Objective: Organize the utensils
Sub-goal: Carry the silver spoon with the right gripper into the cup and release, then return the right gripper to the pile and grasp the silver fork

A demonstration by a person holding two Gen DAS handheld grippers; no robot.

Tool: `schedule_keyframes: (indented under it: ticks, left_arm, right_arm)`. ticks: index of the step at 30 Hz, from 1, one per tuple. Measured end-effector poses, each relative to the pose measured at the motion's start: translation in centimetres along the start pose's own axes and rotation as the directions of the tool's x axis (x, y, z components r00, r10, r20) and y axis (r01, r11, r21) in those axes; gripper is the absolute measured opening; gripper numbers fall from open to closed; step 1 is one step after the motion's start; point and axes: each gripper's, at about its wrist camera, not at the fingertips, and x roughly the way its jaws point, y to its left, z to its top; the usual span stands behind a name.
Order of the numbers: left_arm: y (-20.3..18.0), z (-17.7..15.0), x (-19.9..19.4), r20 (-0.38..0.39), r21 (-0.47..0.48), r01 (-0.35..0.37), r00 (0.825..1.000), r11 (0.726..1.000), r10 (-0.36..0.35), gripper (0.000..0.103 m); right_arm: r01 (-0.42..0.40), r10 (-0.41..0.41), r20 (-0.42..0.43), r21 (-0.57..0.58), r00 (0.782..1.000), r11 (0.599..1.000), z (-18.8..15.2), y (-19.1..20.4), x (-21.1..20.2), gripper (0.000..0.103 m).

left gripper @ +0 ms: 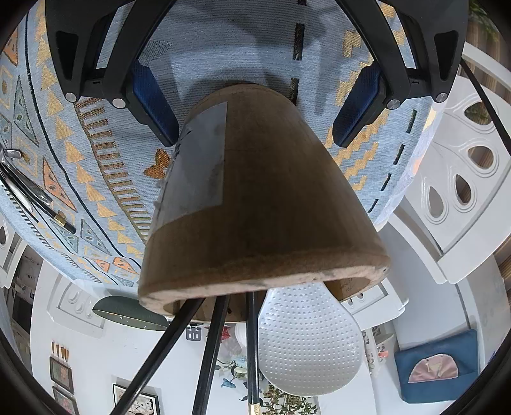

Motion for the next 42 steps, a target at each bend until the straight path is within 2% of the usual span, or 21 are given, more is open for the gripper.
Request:
schedule_keyframes:
  ticks: [3, 5, 9, 12, 15, 18, 20, 21, 26, 32, 35, 38, 42]
  left_arm:
    - [0.0, 0.0, 0.0, 0.001, 0.001, 0.0, 1.0, 1.0, 0.0, 0.097]
    - [0.0, 0.0, 0.0, 0.0, 0.001, 0.0, 1.0, 1.0, 0.0, 0.097]
    - [0.0, 0.0, 0.0, 0.0, 0.001, 0.001, 1.0, 1.0, -0.001, 0.097]
    - [0.0, 0.0, 0.0, 0.0, 0.0, 0.002, 1.0, 1.0, -0.002, 0.097]
    - [0.0, 0.0, 0.0, -0.001, 0.0, 0.003, 1.0, 1.0, -0.003, 0.097]
    - [0.0, 0.0, -0.1, 0.0, 0.003, 0.004, 1.0, 1.0, -0.004, 0.097]
    - [0.0, -0.1, 0.0, 0.0, 0.003, 0.005, 1.0, 1.0, -0.005, 0.097]
    - [0.1, -0.1, 0.0, 0.0, 0.001, 0.006, 1.0, 1.0, -0.006, 0.097]
    - [0.1, 0.0, 0.1, -0.002, 0.002, 0.007, 1.0, 1.0, -0.007, 0.097]
    - [0.1, 0.0, 0.1, -0.002, 0.003, 0.006, 1.0, 1.0, -0.006, 0.097]
    - [0.1, 0.0, 0.1, -0.002, 0.003, 0.006, 1.0, 1.0, -0.006, 0.097]
    - [0.1, 0.0, 0.1, -0.002, 0.003, 0.006, 1.0, 1.0, -0.006, 0.097]
    - [0.1, 0.0, 0.1, -0.003, 0.004, 0.006, 1.0, 1.0, -0.006, 0.097]
  right_arm:
    - [-0.065, 0.066, 0.135, -0.01, 0.989, 0.998, 2.2, 2.0, -3.7, 0.004]
    - [-0.12, 0.123, 0.207, -0.027, 0.97, 0.992, 3.6, 3.9, -5.7, 0.004]
    - [-0.215, 0.231, 0.25, -0.089, 0.94, 0.973, 5.1, 8.2, -6.8, 0.005]
    - [-0.229, 0.257, 0.224, -0.145, 0.94, 0.963, 4.8, 11.3, -5.2, 0.004]
    - [-0.216, 0.251, 0.234, -0.167, 0.939, 0.962, 4.2, 12.9, -4.2, 0.004]
    - [-0.251, 0.284, 0.209, -0.171, 0.936, 0.953, 4.3, 13.8, -3.4, 0.004]
    - [-0.237, 0.273, 0.186, -0.197, 0.944, 0.951, 3.5, 14.3, -2.6, 0.004]
    - [-0.213, 0.25, 0.163, -0.217, 0.954, 0.953, 3.0, 14.8, -1.4, 0.004]
    - [-0.149, 0.175, 0.079, -0.257, 0.982, 0.955, 0.5, 15.2, 1.8, 0.004]
    - [-0.144, 0.16, 0.034, -0.278, 0.987, 0.95, -0.5, 14.7, 3.4, 0.004]
    - [-0.177, 0.176, -0.03, -0.285, 0.984, 0.942, -0.6, 14.5, 3.9, 0.005]
    - [-0.209, 0.187, -0.1, -0.294, 0.977, 0.933, -0.7, 14.3, 3.9, 0.013]
    - [-0.216, 0.211, -0.045, -0.264, 0.976, 0.94, -0.1, 13.1, 2.2, 0.041]
